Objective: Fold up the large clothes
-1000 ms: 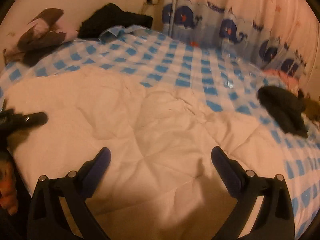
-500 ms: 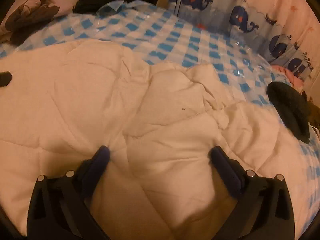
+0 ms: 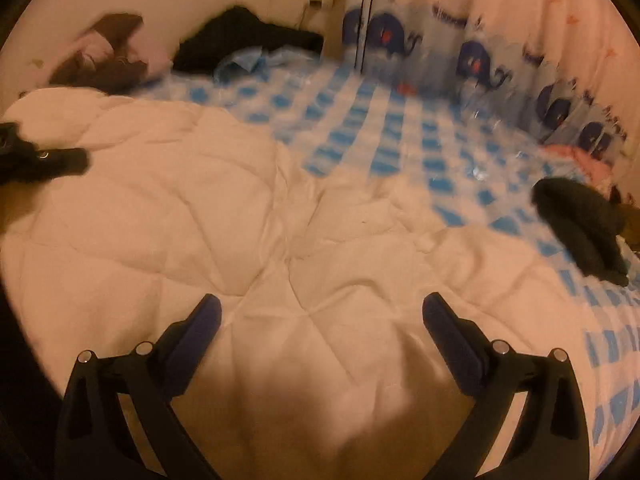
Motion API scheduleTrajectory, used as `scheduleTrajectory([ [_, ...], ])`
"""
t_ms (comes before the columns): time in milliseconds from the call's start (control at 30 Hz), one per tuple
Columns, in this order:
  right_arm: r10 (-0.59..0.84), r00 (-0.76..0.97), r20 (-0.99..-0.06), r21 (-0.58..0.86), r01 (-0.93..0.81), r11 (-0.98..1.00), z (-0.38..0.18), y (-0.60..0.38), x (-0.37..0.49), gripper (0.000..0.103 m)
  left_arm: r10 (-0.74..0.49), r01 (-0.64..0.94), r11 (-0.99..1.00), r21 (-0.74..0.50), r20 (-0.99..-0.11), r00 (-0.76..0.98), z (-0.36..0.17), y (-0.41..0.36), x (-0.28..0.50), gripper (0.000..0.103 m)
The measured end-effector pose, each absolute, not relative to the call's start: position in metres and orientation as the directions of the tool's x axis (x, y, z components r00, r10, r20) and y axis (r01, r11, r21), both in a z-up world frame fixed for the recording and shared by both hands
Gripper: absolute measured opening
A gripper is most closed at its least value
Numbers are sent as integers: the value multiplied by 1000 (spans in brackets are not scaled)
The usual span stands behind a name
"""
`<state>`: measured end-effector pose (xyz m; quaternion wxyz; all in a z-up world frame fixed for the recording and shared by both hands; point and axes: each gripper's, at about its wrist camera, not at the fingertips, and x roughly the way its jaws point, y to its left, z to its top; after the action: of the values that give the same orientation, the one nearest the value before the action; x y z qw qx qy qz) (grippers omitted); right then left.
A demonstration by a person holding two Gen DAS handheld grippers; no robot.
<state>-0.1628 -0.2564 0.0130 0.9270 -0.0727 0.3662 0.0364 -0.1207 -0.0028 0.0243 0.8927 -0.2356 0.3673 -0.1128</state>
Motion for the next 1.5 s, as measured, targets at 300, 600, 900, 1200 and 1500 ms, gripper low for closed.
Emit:
scheduleTrajectory([
  [300,198,636,-746,90,-198,976,1,-280,-151,96,-385,308,923,-231,-543,746,87,-108,-162,37],
  [600,832,555,-11,995,-78,65,-10,-455,-146,96,-376,414,908,-63,-557,740,97,-184,-176,37],
  [900,794,552,254,955,-14,-296,-37,-518,-114,96,-351,575,785,229,-600,719,75,-305,-208,37],
  [1200,721,626,298,928,-15,-371,-53,-564,-120,96,-314,632,647,426,-607,730,42,-383,-239,37],
  [1500,834,530,-154,988,89,126,-18,-607,-123,96,-308,685,526,504,-638,705,-2,-422,-255,57],
])
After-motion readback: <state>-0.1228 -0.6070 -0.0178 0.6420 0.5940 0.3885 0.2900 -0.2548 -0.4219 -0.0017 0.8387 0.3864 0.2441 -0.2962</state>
